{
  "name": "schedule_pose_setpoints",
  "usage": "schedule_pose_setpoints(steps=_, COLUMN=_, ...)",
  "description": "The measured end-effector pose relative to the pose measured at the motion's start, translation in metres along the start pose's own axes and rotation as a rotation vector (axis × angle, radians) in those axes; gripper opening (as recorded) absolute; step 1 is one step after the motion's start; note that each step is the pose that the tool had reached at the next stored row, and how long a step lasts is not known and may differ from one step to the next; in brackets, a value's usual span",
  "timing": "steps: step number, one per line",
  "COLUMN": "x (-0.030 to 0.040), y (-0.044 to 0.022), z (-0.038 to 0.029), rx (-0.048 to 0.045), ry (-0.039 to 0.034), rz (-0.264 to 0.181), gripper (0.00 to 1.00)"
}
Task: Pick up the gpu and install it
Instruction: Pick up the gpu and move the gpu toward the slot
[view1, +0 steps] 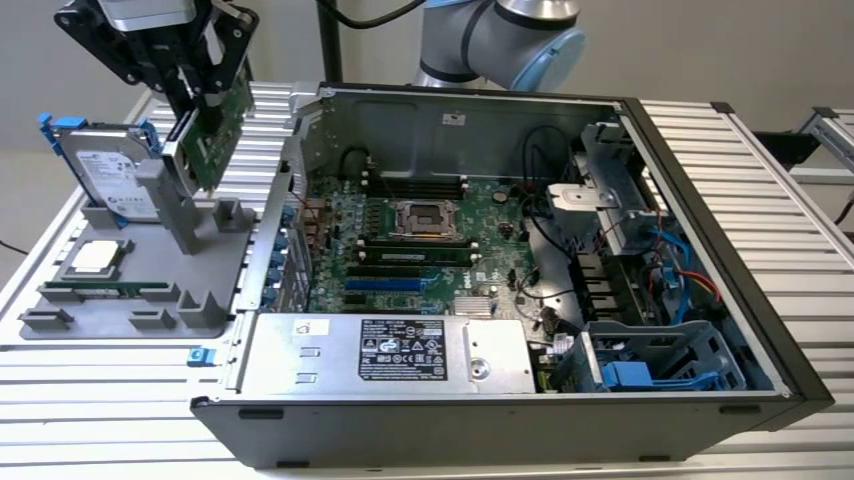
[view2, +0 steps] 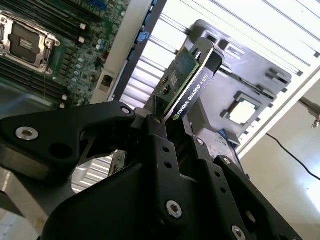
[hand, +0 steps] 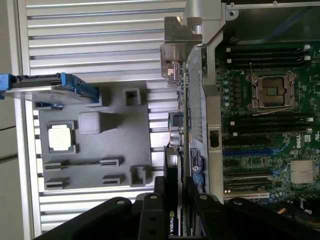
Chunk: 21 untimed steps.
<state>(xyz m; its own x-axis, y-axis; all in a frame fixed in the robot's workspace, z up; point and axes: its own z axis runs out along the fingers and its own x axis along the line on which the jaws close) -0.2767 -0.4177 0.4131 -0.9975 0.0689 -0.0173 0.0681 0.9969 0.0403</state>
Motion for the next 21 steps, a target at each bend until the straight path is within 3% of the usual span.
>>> schedule_pose_setpoints(steps=21, x=-0.0093, y=0.0006, z=0.0001, rx=0.0001, ry=0.0001, rz=0.000, gripper=0.00)
